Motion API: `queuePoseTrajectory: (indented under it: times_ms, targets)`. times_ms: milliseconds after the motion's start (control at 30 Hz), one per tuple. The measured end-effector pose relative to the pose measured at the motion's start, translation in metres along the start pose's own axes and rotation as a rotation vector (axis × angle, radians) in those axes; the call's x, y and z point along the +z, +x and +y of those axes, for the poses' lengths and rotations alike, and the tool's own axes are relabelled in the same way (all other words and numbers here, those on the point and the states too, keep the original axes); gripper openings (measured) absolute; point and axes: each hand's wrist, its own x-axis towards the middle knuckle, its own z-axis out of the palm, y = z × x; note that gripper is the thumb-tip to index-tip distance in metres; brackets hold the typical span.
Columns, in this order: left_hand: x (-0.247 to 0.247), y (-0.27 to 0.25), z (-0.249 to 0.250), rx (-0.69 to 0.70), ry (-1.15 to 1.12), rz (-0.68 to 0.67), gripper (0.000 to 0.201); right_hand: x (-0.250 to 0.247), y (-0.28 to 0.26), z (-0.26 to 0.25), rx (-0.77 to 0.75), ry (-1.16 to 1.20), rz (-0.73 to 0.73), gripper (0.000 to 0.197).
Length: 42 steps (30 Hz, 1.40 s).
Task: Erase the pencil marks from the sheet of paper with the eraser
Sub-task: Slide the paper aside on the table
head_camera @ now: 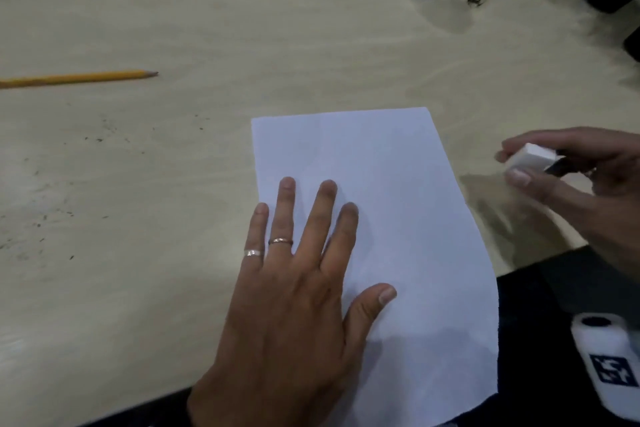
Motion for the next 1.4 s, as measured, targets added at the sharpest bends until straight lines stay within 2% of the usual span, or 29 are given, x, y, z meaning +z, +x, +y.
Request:
queuePoseTrajectory:
  times_ms: [100,200,300,467,633,767,933,1033,1100,1167,1233,1400]
  targets:
    - [0.002,0.001,0.0,-0.003,0.006,0.03,0.079,0.022,0.019,-0.007,-0.116,-0.084,-0.187,0.028]
    - [0.004,0.001,0.002,-0.003,0.03,0.059,0.078,0.04,0.024,-0.018,-0.161,-0.062,-0.332,0.018]
    - [0.003,0.001,0.002,-0.005,0.048,0.066,0.077,0.05,0.026,-0.016,-0.269,-0.254,-0.418,0.009]
    - [0.002,0.001,0.003,-0.011,0.061,0.054,0.077,0.043,0.048,-0.005,-0.27,-0.398,-0.299,0.003]
    - [0.004,0.001,0.002,-0.019,0.055,0.063,0.078,0.053,0.035,-0.019,-0.28,-0.373,-0.411,0.004]
    - [0.004,-0.001,0.002,-0.015,0.031,0.07,0.078,0.042,0.054,-0.011,-0.228,-0.409,-0.286,0.005]
    - [0.006,0.0,0.002,-0.011,0.006,0.085,0.079,0.055,0.035,-0.028,-0.232,-0.389,-0.418,0.006]
    - [0.007,-0.001,0.002,-0.008,-0.001,0.08,0.079,0.046,0.051,-0.018,-0.147,-0.463,-0.333,0.007]
    - [0.007,-0.002,0.002,-0.006,-0.016,0.07,0.079,0.034,0.054,-0.011,-0.083,-0.419,-0.24,0.008]
    - [0.006,-0.001,0.001,-0.012,-0.022,0.056,0.08,0.025,0.044,-0.012,-0.011,-0.212,-0.202,0.007]
    - [0.005,0.001,0.001,-0.018,-0.009,0.029,0.081,0.022,0.021,-0.017,0.016,-0.111,-0.201,0.011]
    - [-0.006,0.004,0.001,0.002,0.016,-0.121,0.085,0.035,-0.046,-0.017,-0.064,-0.217,-0.199,0.005]
